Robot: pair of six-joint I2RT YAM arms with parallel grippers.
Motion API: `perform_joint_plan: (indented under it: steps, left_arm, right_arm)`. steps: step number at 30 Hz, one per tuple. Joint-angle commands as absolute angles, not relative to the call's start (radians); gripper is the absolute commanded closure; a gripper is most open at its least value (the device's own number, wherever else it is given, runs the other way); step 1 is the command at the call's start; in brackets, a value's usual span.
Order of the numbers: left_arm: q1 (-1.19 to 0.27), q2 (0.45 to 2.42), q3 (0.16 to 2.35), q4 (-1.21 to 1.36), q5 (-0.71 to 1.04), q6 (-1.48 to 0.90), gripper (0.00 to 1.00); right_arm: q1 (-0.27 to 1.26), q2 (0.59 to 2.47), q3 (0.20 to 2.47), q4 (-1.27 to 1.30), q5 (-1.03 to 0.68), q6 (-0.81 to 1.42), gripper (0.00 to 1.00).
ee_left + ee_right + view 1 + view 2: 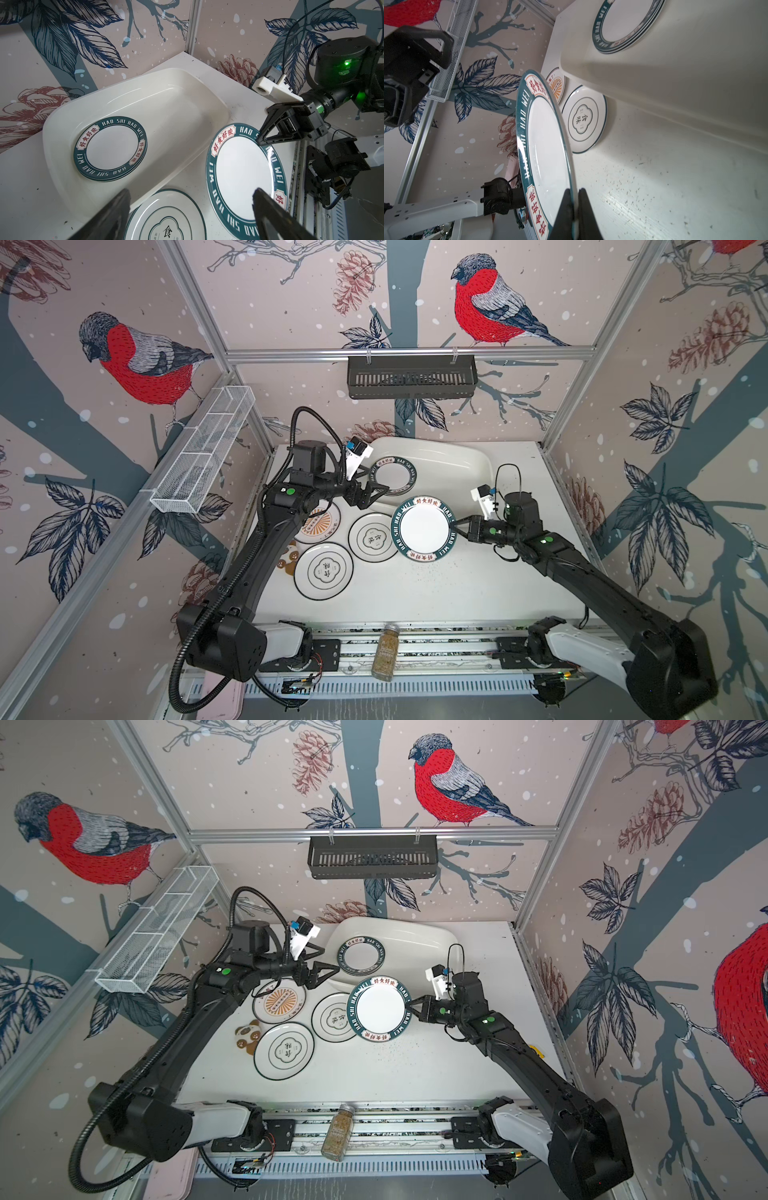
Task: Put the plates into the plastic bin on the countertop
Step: 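Lift the green-rimmed plate with the right gripper and carry it over the bin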
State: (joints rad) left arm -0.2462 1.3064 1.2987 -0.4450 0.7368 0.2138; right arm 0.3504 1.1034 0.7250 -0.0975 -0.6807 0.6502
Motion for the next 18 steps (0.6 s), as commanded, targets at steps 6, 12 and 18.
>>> perform_joint_plan:
  steps: [6,12,18]
  left_arm:
    - [-0.240,1.261,1.271,-0.396,0.748,0.216,0.09]
    - [-0.240,1.231,1.251,-0.393,0.734,0.225,0.08]
    - [-0.239,1.229,1.252,-0.392,0.747,0.221,0.09]
  right_arm:
    - [0.207,1.210,0.868,-0.036,-0.727,0.614,0.99]
    - [0.161,1.368,0.947,0.032,-0.677,0.624,0.99]
    - [0.141,1.530,1.002,0.108,-0.658,0.658,0.99]
